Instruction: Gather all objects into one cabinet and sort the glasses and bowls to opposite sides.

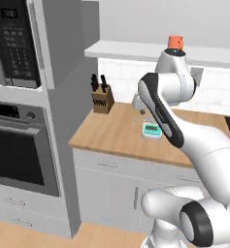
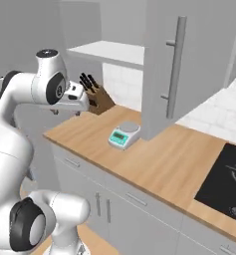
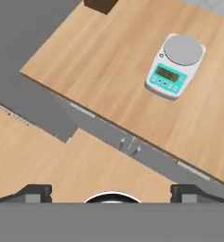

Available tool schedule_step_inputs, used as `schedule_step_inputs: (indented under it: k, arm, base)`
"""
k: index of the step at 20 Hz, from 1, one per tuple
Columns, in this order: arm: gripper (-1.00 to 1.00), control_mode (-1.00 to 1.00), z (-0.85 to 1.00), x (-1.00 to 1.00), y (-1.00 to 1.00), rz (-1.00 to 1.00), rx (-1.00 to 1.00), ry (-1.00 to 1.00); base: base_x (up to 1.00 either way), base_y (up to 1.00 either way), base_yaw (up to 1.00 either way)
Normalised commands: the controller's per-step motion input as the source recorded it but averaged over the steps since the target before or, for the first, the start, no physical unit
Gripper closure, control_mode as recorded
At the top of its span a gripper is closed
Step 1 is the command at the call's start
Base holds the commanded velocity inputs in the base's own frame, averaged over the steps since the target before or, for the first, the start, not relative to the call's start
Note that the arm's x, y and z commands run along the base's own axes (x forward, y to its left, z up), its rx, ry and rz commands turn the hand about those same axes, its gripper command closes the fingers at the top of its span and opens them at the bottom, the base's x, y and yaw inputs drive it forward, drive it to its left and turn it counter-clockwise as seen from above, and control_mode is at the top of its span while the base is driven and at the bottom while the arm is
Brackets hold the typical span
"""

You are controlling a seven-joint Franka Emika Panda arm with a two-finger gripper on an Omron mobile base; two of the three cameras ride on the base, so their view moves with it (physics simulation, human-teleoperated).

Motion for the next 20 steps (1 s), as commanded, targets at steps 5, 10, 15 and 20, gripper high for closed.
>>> schedule_step_inputs:
  k: [5, 10, 15, 20]
  arm:
    - [-1.00, 1.00, 0.00, 0.00, 0.00, 0.00, 0.00, 0.00]
    - [-1.00, 1.00, 0.00, 0.00, 0.00, 0.00, 0.00, 0.00]
    - [-1.00, 1.00, 0.00, 0.00, 0.00, 0.00, 0.00, 0.00]
    - [-1.00, 1.00, 0.00, 0.00, 0.00, 0.00, 0.00, 0.00]
  base:
    - [0.58, -0.03, -0.64]
    - [0.56, 0.36, -0.28]
    - [0.51, 0.30, -0.21]
    - [0.50, 0.20, -0.27]
